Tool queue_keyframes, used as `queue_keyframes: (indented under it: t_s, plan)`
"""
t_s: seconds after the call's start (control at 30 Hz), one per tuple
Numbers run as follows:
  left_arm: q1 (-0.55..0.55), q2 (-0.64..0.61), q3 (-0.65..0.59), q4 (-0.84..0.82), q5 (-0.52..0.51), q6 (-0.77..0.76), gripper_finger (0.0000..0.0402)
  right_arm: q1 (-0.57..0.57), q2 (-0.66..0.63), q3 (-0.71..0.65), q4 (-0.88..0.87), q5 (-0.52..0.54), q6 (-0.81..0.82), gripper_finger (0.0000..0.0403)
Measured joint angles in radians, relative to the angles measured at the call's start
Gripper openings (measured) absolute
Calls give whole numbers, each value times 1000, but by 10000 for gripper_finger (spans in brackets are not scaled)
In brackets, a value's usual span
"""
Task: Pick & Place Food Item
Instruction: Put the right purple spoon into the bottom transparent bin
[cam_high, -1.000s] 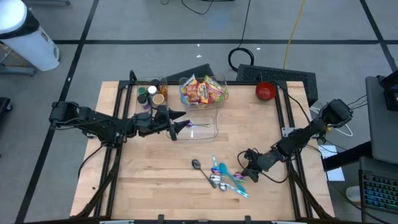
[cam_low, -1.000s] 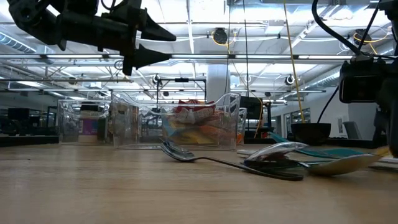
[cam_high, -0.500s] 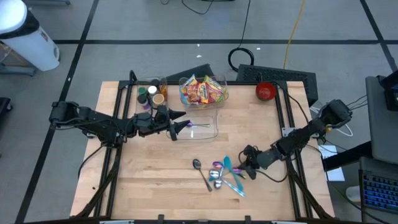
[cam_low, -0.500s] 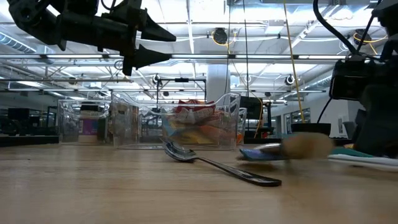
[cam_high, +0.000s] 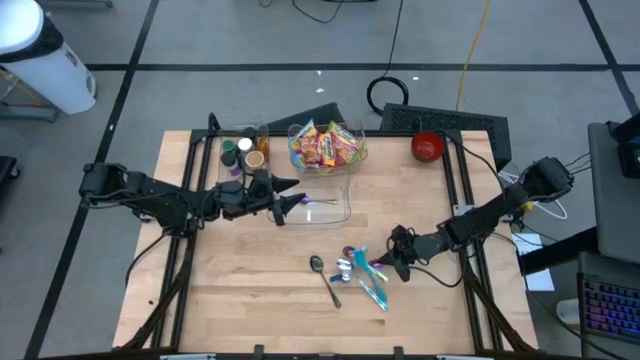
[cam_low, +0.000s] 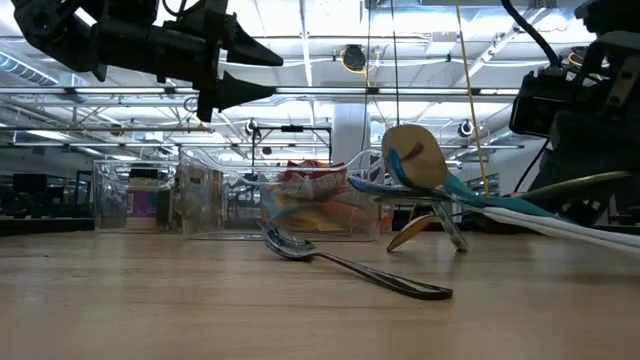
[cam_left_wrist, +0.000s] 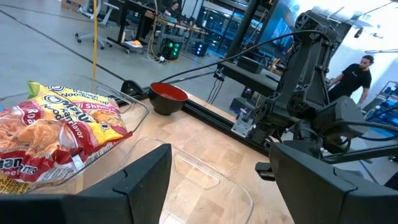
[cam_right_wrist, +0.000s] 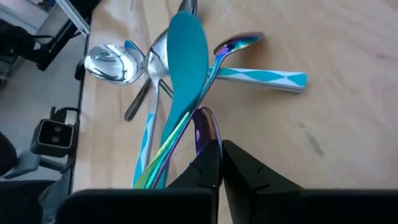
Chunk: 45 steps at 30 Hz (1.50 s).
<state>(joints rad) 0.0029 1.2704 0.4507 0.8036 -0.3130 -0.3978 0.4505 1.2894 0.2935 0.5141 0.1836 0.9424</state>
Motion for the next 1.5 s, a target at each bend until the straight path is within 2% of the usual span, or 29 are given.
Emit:
queue_keyframes:
  t_s: [0.27, 0.43, 0.5, 0.77, 1.03, 1.23, 1.5]
  plan:
    - [0, 0, 0, 0, 0, 0, 280, -34, -2, 1, -117, -7, 11, 0]
    - [0, 0, 0, 0, 0, 0, 280, -44, -26, 2, -177, -106, 39, 0]
    - [0, 0, 0, 1, 0, 0, 280, -45, -54, 7, -230, -108, 45, 0]
    - [0, 0, 0, 0, 0, 0, 280, -45, -175, 131, -638, -26, 26, 0]
    - [0, 0, 0, 1, 0, 0, 280, -45, -194, 310, -1063, -23, 28, 0]
    - [0, 0, 0, 1, 0, 0, 280, -45, -194, 384, -1246, -31, 45, 0]
    - [0, 0, 0, 0, 0, 0, 280, -45, -194, 393, -1391, -86, 97, 0]
